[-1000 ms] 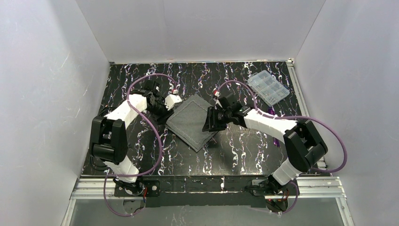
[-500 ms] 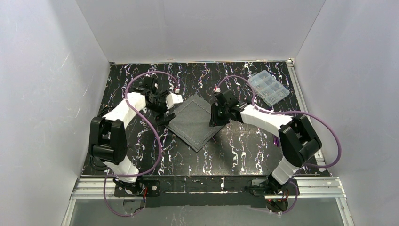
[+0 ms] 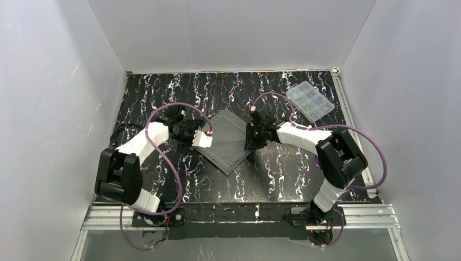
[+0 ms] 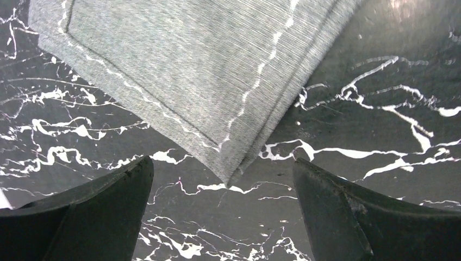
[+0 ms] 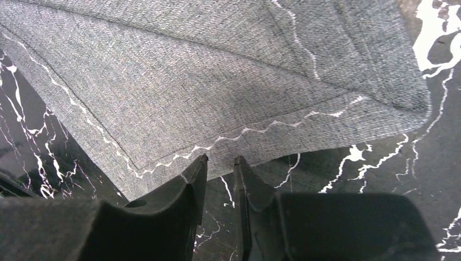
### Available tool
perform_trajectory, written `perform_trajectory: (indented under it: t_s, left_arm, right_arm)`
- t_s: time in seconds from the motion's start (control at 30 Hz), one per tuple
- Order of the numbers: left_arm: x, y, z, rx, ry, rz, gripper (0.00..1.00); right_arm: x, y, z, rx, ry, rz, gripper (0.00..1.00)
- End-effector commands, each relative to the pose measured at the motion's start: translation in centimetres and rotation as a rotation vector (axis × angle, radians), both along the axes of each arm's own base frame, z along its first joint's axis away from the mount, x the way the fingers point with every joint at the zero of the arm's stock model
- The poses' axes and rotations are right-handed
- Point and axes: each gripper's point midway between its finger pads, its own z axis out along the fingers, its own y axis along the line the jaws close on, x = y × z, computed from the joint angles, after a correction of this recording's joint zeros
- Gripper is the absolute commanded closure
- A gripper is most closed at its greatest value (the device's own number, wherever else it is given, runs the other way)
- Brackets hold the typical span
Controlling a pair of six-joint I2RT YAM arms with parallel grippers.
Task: Fold the napkin into a case and place the utensils inside
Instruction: Smooth out the upper triangle-folded napkin at the center of the board.
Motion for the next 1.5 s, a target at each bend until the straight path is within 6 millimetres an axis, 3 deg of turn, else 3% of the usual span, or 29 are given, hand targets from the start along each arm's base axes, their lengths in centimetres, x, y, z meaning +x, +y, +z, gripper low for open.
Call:
perform_trajectory:
  t_s: [0.0, 0.17, 0.37, 0.53, 0.77, 0.83, 1.03, 1.17, 1.27, 1.37, 1.47]
  left_arm:
    - [-0.3, 0.1, -1.1, 0.035, -0.195, -0.210, 0.02]
    - [0.3, -0.2, -1.6, 0.060, -0.234, -0.280, 0.02]
    - [0.6, 0.2, -3.0, 0.112, -0.233, -0.334, 0.05]
    - [0.2, 0.7, -4.7, 0.144, -0.204, -0.360, 0.23]
    - [-0.8, -0.1, -4.9, 0.110, -0.155, -0.332, 0.59]
    - [-1.4, -0.4, -5.0, 0.106, -0.129, -0.325, 0.63]
    - [-3.4, -0.6, -5.3, 0.111, -0.090, -0.336, 0.61]
    - [-5.1, -0.8, -5.4, 0.096, -0.074, -0.329, 0.46]
    - [-5.4, -1.1, -4.9, 0.074, -0.074, -0.303, 0.39]
    - [-5.4, -1.4, -4.4, 0.057, -0.087, -0.299, 0.14]
    - [-4.6, -1.7, -3.4, 0.040, -0.144, -0.295, 0.09]
  right_arm:
    - [0.4, -0.6, 2.2, 0.035, -0.026, -0.005, 0.66]
    - [0.8, -2.5, 2.3, 0.071, 0.019, -0.072, 0.62]
    - [2.7, -4.0, 1.3, 0.140, 0.067, -0.139, 0.63]
    - [3.7, -4.3, -0.3, 0.172, 0.145, -0.178, 0.67]
    - [5.2, -5.4, -1.3, 0.168, 0.165, -0.221, 0.69]
    - [5.9, -5.5, -1.1, 0.167, 0.155, -0.231, 0.70]
    - [8.3, -6.5, -1.0, 0.125, 0.117, -0.255, 0.72]
    - [9.5, -6.9, -0.5, 0.087, 0.095, -0.240, 0.73]
    - [9.9, -6.9, 0.8, 0.090, 0.054, -0.224, 0.72]
    - [9.6, -6.5, 3.5, 0.114, -0.017, -0.186, 0.69]
    - [8.3, -5.6, 6.1, 0.106, -0.101, -0.122, 0.61]
